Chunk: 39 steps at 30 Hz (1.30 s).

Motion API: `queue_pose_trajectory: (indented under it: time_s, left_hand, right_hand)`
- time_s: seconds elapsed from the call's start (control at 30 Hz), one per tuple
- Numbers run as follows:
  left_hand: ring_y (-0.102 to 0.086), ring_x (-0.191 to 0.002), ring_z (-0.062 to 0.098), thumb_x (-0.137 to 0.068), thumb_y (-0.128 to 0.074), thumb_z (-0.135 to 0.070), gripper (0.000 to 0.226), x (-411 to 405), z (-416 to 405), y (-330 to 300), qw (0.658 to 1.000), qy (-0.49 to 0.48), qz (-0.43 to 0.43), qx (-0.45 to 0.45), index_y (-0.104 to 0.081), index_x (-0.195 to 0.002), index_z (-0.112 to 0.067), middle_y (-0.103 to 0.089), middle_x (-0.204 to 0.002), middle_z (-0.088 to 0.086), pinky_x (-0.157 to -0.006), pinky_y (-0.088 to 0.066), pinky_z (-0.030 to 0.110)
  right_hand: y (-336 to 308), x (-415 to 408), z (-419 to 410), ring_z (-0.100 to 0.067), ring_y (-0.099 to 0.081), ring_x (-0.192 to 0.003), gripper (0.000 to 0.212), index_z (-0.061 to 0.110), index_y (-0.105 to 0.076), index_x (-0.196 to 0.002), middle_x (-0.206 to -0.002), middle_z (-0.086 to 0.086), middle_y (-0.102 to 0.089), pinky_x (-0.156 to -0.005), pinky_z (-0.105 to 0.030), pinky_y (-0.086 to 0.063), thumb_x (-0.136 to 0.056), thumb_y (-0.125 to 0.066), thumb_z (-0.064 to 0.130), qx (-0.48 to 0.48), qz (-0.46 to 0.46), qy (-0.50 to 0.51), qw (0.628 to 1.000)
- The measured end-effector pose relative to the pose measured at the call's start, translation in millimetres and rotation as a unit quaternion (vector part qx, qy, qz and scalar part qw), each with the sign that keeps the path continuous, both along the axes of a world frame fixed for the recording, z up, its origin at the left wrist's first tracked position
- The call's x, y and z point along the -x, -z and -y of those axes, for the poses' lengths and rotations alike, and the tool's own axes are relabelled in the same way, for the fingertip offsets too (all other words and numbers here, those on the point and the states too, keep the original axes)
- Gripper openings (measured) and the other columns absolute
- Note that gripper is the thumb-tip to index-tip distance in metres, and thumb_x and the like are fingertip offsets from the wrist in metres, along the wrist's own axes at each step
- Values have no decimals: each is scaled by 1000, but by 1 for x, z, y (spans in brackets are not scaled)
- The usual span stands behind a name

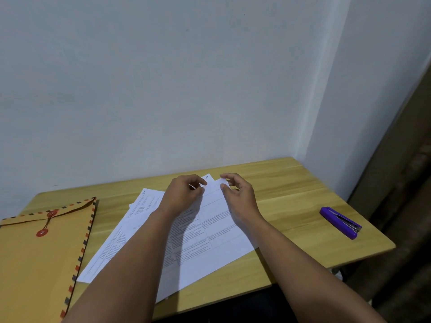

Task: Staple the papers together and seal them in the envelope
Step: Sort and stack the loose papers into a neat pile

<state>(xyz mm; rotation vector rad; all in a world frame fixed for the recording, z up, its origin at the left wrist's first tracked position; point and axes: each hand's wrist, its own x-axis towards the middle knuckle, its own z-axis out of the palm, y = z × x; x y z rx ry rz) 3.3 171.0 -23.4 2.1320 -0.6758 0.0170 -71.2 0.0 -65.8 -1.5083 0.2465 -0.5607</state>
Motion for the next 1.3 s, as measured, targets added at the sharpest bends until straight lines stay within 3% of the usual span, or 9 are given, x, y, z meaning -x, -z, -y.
queue_pose_trajectory:
  time_s: [0.1,0.33,0.53,0.7,0.8,0.9,1.1,1.2,1.3]
  left_hand:
    - [-65,-71,4,-89,-72,-17,17,0,0,0,1000,1,-3,6,-79,-97,-31,-71,-82,-10,-74,-53,27]
    - [-67,-89,5,-94,-64,-18,30,-1,-2,3,998,25,-36,-39,-75,-119,-29,-74,-97,-11,-80,-49,23]
    - [-62,-70,-6,-95,-60,-13,30,-3,-6,-9,1000,-6,-13,-22,-79,-105,-33,-72,-80,-18,-66,-46,18]
    - [-64,-73,-4,-96,-57,-12,31,-2,-8,-14,1000,-8,-1,-22,-79,-110,-30,-70,-81,-25,-69,-49,22]
    - [-67,-76,3,-96,-56,-10,33,-4,-13,-18,1000,-14,3,-21,-79,-107,-31,-73,-81,-22,-71,-53,24]
    - [-66,-76,-7,-97,-56,-10,33,-7,-18,-20,1000,-18,4,-13,-80,-105,-31,-72,-84,-23,-65,-48,11]
    - [-53,-75,9,-91,-44,-3,39,-9,-20,-16,999,29,3,-31,-75,-86,-26,-65,-81,-15,-69,-45,26]
    - [-54,-75,9,-95,-46,-7,35,-10,-21,-15,999,32,9,-26,-76,-97,-24,-70,-83,-7,-72,-48,29]
    - [-41,-67,10,-91,-44,-11,29,-17,-25,-12,998,12,28,-47,-69,-81,-21,-55,-74,-9,-65,-40,30]
  right_hand:
    - [1,-2,2,-14,-58,-71,43,46,-74,-118,-98,10,-57,-70,-32,-52,-99,-68,8,-8,-4,-1,1000]
    - [5,-6,-2,-10,-63,-109,46,54,-77,-110,-112,15,-71,-101,-36,-53,-95,-70,11,-16,-15,2,1000]
    - [4,6,-4,-18,-74,-110,47,37,-66,-141,-121,8,-77,-92,-37,-61,-107,-49,10,79,-47,-54,994]
    - [3,9,-9,-27,-60,-131,57,33,-34,-164,-145,-8,-64,-109,-39,-51,-109,-45,22,243,-94,-22,965]
    - [0,11,-10,-16,-55,-139,55,33,-41,-161,-154,7,-58,-111,-28,-47,-108,-50,21,229,-87,-17,969]
    - [1,12,-9,-8,-61,-129,53,39,-54,-152,-138,21,-67,-111,-36,-51,-106,-50,13,196,-59,-53,977]
    - [4,14,-17,0,-46,-146,53,30,-46,-159,-157,16,-53,-123,-38,-41,-108,-44,12,187,-43,-82,978]
    - [4,16,-19,0,-38,-150,57,30,-37,-163,-164,17,-40,-126,-37,-35,-109,-45,13,185,-61,-88,977]
    - [5,17,-16,-1,-38,-151,60,29,-34,-164,-165,15,-40,-126,-35,-34,-109,-45,8,201,-69,-103,972]
